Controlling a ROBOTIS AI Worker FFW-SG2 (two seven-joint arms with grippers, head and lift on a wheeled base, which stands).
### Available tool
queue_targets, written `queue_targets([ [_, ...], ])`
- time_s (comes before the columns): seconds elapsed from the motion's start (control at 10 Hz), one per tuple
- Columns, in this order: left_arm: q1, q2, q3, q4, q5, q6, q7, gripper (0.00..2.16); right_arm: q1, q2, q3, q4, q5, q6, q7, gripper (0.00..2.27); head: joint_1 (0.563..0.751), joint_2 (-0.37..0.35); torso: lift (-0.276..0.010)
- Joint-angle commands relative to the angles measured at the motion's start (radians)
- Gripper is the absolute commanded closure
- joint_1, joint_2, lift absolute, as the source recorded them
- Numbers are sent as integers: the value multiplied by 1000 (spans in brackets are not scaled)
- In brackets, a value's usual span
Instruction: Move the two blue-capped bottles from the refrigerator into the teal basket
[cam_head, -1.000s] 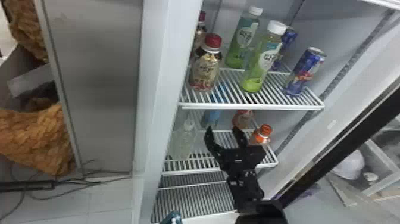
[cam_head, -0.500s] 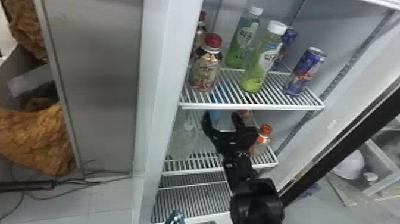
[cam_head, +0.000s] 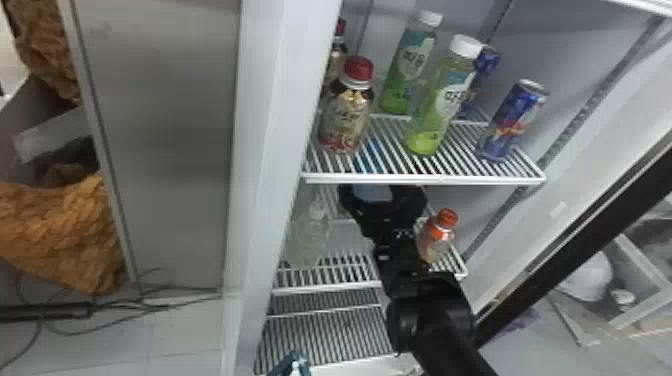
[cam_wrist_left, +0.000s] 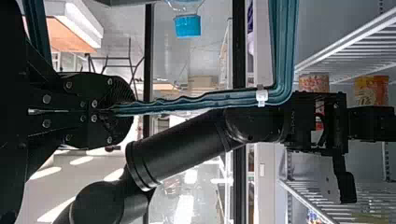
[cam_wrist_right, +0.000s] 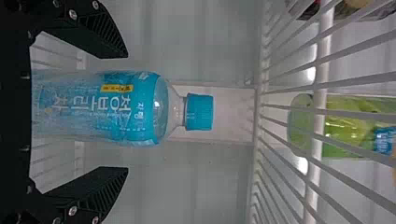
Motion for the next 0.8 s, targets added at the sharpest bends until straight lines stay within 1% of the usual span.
queue_targets([
  [0.0,2,1,0,0,2,-2,0,1136,-7,-3,0,1,5,31,0,214,695,-350,-139],
  [0.1,5,1,0,0,3,-2,-1,1136,-7,-7,2,-9,17,41,0,325,695,-350,-139],
  [0.2,5,1,0,0,3,-2,0,1136,-7,-8,2,-28,31,58,0,495,695,-350,-139],
  [0.3,5,3,0,0,3,-2,-1,1136,-4,-10,2,-38,41,58,0,585,695,-350,-139],
  [0.6,10,3,3,0,5,-2,-1,1136,23,-14,-1,-77,49,58,0,585,695,-350,-139],
  [0.7,10,4,4,0,5,-4,-1,1136,45,-14,-21,-100,69,58,1,587,695,-350,-139],
])
